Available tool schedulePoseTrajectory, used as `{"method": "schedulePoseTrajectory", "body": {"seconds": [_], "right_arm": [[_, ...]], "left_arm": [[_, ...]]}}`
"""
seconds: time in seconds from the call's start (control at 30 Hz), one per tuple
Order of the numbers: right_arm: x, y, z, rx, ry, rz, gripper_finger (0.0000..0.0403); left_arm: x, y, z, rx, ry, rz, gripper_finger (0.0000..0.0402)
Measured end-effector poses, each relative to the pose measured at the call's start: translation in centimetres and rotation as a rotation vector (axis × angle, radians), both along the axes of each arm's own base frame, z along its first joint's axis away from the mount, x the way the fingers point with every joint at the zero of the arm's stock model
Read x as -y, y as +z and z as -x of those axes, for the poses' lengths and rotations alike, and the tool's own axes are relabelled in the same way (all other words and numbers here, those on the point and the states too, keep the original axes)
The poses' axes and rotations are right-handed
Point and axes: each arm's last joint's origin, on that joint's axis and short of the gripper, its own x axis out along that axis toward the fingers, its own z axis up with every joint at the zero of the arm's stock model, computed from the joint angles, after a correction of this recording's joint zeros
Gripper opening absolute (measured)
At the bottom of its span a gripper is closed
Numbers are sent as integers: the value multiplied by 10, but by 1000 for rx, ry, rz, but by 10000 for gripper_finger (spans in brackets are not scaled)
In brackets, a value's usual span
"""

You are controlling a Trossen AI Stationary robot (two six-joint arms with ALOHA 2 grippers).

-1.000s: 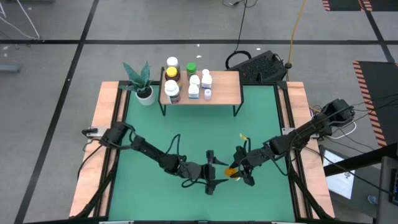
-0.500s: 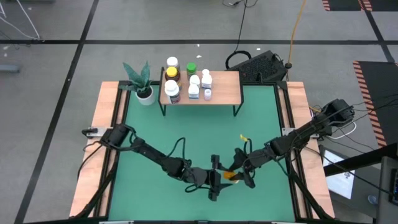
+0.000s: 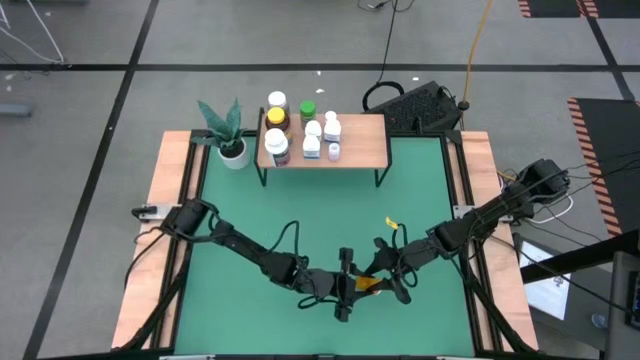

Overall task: Pick and place medicine bottles onto shelf by color
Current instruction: Put the orange pill bottle on the shelf

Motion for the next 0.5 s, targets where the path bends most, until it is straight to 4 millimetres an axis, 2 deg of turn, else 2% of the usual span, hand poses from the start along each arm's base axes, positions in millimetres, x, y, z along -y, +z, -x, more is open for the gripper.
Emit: {"method": "schedulePoseTrajectory", "body": {"seconds": [0.23,0.33,0.5], "right_arm": [[1,-2,1,-2,-8,-9,169],[3,-8,4,-29,-29,-15,169],[5,-11,5,-47,-98,-41,169]], "left_arm": [[1,3,-1,30,-13,26,204],[4,8,-2,78,-109,61,225],[2,2,-5,86,-153,-43,262]]}}
